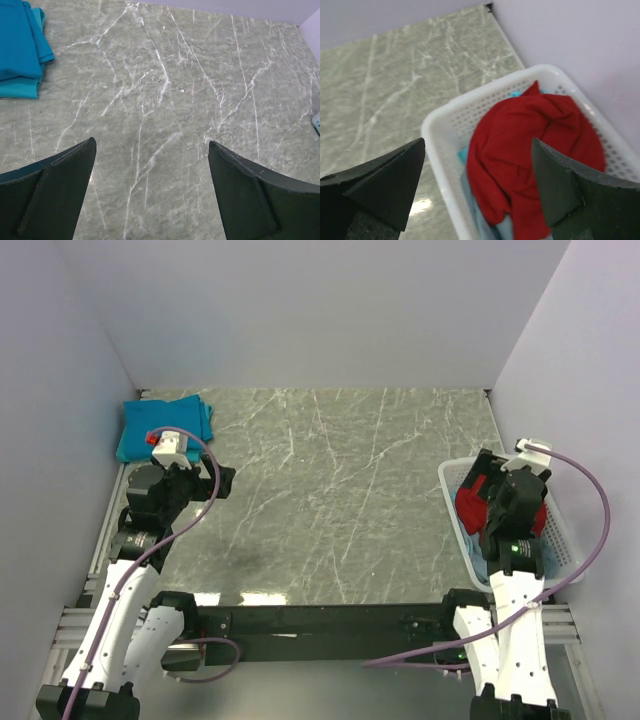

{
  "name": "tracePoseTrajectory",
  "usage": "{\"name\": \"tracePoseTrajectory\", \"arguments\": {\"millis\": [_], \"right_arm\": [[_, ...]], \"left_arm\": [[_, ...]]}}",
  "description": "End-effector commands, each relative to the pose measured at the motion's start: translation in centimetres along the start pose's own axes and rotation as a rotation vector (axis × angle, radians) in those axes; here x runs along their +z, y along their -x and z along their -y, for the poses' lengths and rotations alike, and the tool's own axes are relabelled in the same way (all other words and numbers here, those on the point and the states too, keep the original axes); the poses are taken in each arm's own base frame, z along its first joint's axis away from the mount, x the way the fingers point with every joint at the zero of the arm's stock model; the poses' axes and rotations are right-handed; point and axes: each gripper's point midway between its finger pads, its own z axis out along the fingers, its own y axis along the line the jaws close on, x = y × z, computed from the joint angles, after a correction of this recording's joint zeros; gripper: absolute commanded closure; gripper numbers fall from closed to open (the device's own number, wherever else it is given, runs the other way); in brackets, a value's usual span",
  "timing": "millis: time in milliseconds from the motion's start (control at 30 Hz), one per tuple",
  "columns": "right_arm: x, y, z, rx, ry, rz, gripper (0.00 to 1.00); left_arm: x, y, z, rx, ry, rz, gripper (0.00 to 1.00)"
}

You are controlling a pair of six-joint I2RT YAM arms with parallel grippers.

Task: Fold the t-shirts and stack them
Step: Grab the tshirt from the pile

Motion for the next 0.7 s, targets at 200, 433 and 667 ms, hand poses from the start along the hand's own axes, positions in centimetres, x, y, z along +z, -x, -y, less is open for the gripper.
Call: {"name": "tracePoseTrajectory", "arguments": {"millis": [200, 433, 667], "right_arm": [[0.9, -0.5, 0.1, -0.258, 0.118, -0.219, 0.07], [1.6, -1.9, 1.8, -0.243, 0.207, -0.333, 0.06], [2.9, -3.6, 6.5, -0.22, 0.074, -0.502, 0.14]], "left_arm": [[-0.1, 0.6, 0.8, 0.003, -0.031, 0.02, 0.01], [-0.3, 0.6, 0.8, 0.008, -0.029, 0.022, 0.01], [-0.2, 0.6, 1.1, 0.013, -0.036, 0.016, 0.01]]}}
